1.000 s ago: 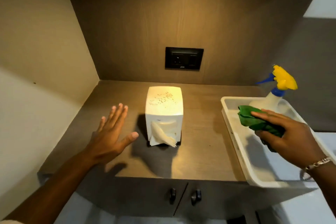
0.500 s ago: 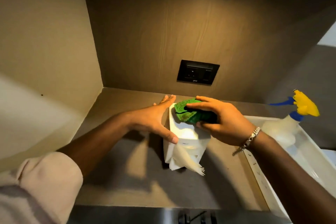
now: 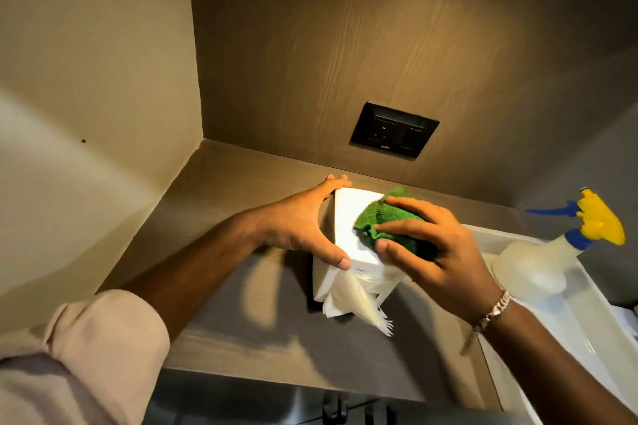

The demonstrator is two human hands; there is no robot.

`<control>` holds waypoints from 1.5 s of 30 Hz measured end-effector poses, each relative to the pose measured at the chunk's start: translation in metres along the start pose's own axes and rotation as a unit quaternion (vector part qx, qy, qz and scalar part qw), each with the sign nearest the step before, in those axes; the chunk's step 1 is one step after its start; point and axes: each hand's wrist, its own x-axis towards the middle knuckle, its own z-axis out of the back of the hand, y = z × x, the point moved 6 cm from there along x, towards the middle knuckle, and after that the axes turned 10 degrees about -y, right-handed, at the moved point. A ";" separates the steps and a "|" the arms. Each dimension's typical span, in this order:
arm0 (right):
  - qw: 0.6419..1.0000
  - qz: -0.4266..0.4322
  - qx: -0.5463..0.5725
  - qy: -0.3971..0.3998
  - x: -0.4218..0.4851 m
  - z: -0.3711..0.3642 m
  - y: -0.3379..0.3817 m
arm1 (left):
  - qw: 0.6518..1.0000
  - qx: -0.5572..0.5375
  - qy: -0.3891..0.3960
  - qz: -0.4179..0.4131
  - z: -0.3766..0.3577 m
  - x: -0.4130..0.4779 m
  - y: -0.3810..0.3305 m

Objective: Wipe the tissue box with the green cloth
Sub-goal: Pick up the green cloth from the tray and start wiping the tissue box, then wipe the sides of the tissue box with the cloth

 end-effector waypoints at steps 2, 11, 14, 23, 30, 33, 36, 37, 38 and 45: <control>1.000 -0.017 -0.010 -0.002 0.014 0.003 -0.011 | 1.000 0.003 0.010 0.015 0.000 0.001 0.001; 0.988 0.093 -0.090 0.088 0.001 -0.012 0.017 | 0.999 0.031 0.010 0.010 0.004 -0.001 -0.003; 0.993 0.055 -0.022 0.102 -0.001 0.007 -0.011 | 0.998 0.050 0.012 0.019 0.003 0.003 0.000; 0.977 0.111 -0.171 0.066 0.026 -0.022 0.023 | 0.995 0.090 0.036 0.022 0.008 -0.002 -0.012; 0.993 0.055 0.010 0.104 -0.044 0.027 -0.023 | 0.967 0.235 0.063 0.074 0.012 0.001 -0.024; 0.995 -0.045 0.035 0.085 -0.075 0.026 -0.056 | 0.930 0.334 0.111 0.103 0.006 0.004 -0.043; 0.981 -0.118 0.156 0.005 -0.093 0.021 -0.068 | 0.888 0.431 0.144 0.077 -0.020 0.018 -0.065; 0.969 -0.141 0.201 -0.028 -0.096 0.018 -0.068 | 0.878 0.451 0.147 0.064 -0.031 0.023 -0.072; 0.954 -0.165 0.243 -0.064 -0.098 0.015 -0.069 | 0.872 0.464 0.148 0.052 -0.040 0.028 -0.078; 0.793 -0.298 0.474 -0.239 -0.128 -0.032 -0.079 | 0.833 0.490 0.256 0.023 -0.059 0.024 -0.087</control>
